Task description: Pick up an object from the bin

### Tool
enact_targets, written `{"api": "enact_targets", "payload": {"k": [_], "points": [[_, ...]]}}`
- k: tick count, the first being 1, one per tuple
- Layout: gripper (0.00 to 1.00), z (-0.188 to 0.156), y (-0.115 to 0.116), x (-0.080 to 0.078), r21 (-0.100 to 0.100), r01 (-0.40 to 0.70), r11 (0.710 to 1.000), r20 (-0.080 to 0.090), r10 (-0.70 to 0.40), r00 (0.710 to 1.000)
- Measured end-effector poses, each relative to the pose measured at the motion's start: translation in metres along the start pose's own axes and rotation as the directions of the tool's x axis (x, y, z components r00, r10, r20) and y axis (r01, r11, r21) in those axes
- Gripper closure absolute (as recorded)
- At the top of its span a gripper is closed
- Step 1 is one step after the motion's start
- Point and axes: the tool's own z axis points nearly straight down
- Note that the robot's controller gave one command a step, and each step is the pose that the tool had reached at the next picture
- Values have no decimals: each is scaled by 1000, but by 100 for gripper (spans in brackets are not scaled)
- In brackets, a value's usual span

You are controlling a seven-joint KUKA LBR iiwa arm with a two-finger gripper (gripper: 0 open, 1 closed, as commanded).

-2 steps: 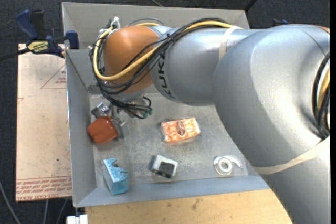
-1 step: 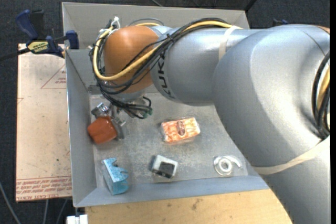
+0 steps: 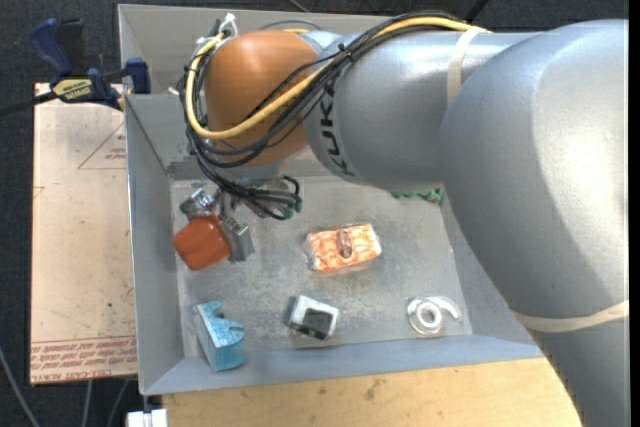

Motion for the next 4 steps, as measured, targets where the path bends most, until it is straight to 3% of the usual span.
{"api": "enact_targets", "payload": {"k": [1, 2, 3, 4], "points": [[100, -17, 6, 0, 8, 8, 1000, 20, -8, 1000], [100, -8, 4, 7, 0, 6, 1000, -1, -6, 1000], [100, -72, 7, 30, 1, 8, 1000, 2, -8, 1000], [100, -108, 4, 31, 7, 10, 1000, 14, -10, 1000]]}}
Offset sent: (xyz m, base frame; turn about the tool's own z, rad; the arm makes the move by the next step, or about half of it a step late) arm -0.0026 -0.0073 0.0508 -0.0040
